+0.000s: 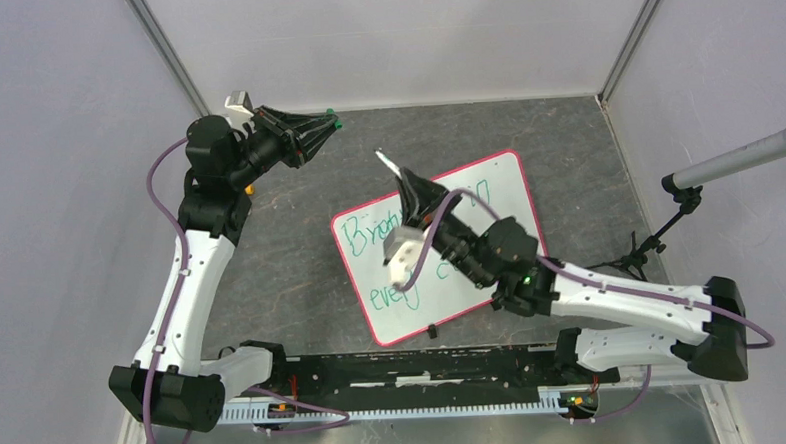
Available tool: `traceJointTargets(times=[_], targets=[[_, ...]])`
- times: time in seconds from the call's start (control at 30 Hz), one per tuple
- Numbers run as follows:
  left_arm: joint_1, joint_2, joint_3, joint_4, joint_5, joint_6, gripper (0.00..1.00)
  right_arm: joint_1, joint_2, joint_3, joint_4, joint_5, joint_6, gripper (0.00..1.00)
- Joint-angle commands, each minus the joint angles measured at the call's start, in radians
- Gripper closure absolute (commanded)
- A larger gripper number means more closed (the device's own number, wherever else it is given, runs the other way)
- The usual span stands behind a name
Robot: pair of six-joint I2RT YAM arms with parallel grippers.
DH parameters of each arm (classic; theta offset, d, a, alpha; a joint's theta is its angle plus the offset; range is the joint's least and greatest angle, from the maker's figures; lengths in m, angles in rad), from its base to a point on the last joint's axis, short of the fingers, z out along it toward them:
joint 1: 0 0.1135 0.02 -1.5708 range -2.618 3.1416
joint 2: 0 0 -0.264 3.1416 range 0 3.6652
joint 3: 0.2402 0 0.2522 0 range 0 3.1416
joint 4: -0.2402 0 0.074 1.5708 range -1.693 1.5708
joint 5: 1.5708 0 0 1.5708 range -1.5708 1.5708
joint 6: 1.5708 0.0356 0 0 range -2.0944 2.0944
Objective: Write a sentence on the whiteboard
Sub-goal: Close the whiteboard marker at the center of the board.
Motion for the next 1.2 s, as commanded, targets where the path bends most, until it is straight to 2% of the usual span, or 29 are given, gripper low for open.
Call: traceJointTargets(times=[0.0, 0.17, 0.43, 0.83, 1.17], targets=[[0.006, -0.037, -0.014, 0.096, 0.01, -0.069, 0.98, 0.078, 0.066, -0.035, 0.392, 0.144, -0.395, 1.0], [0.006, -0.067, -0.062, 0.108, -0.003, -0.051, 0.98, 0.149, 0.163, 0.014, 0.494, 0.249, -0.519, 1.0], [-0.003, -0.096, -0.108, 0.124, -0.003, -0.032, 0.98, 0.172, 0.205, 0.018, 0.488, 0.333, -0.56, 1.0], [-0.087, -0.105, -0.123, 0.122, -0.003, 0.056, 0.98, 0.184, 0.233, 0.059, 0.367, 0.321, -0.512, 1.0], [-0.118, -0.094, -0.105, 0.123, 0.009, 0.102, 0.97, 0.188, 0.257, 0.078, 0.348, 0.318, -0.532, 1.0]])
